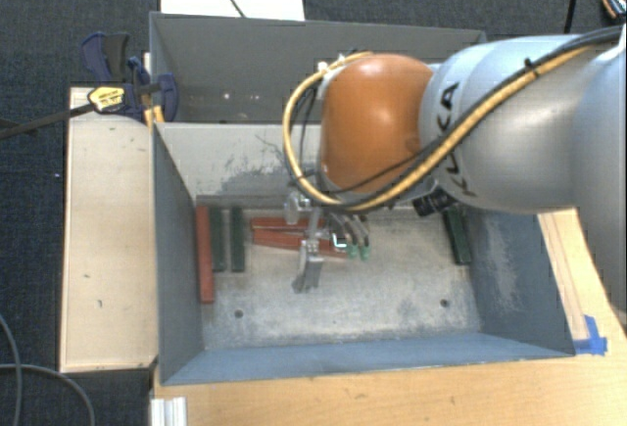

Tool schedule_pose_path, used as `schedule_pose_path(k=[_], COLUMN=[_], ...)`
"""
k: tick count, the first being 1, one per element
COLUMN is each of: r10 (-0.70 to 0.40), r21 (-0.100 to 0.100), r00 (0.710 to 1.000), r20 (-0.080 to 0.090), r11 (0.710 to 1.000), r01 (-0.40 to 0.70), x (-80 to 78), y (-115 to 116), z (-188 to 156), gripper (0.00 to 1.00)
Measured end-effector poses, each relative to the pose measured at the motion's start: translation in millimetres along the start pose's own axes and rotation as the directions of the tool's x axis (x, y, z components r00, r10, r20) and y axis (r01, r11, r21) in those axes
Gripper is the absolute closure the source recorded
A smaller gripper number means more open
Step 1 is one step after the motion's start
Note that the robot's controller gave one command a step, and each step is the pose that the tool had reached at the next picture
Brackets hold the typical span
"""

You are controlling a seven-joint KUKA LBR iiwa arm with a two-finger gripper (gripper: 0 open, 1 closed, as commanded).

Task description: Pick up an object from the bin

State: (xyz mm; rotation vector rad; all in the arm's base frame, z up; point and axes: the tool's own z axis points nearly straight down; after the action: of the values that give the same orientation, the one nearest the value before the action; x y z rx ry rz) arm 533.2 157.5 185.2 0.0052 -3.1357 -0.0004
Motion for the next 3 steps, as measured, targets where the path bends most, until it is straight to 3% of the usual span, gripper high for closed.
schedule_pose_path(k=[1, 2, 3], r10=[0.100, 0.232, 0.234], r21=[0.000, 0.000, -0.005], r00=[0.995, 0.973, 0.972], r20=[0.003, 0.007, 0.010], r11=[0.995, 0.973, 0.972], r01=[-0.100, -0.232, -0.233], x=[26.9, -24.2, -24.9], y=[-4, -60, -57], z=[34, 116, 113], gripper=[0.00, 0.00, 1.00])
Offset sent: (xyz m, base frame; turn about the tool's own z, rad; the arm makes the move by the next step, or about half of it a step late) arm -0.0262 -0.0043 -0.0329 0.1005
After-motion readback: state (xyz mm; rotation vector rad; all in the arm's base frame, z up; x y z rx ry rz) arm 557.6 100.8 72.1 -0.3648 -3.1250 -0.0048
